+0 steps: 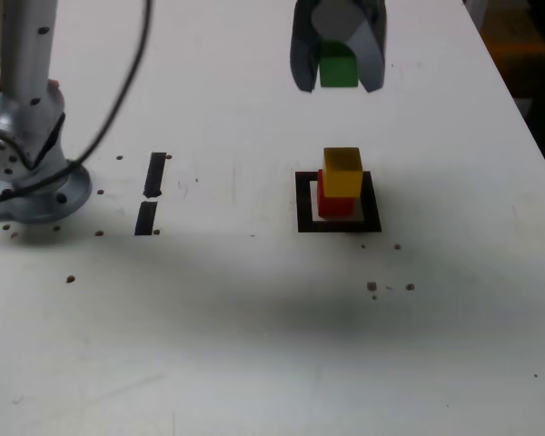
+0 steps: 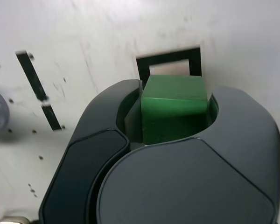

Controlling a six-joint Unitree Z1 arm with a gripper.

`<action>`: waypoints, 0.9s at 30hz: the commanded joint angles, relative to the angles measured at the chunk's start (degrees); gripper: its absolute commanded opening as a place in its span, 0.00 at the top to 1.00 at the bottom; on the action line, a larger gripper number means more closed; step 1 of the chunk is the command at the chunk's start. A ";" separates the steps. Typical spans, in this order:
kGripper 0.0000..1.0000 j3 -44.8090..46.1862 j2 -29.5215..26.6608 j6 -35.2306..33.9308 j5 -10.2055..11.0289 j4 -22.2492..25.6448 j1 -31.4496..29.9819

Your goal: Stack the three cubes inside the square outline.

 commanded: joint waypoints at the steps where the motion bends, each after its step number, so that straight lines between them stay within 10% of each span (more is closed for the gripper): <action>1: 0.86 0.54 -0.34 -2.23 -0.99 0.25 -1.72; 27: 0.85 9.03 2.94 -10.40 -3.68 -10.26 -5.66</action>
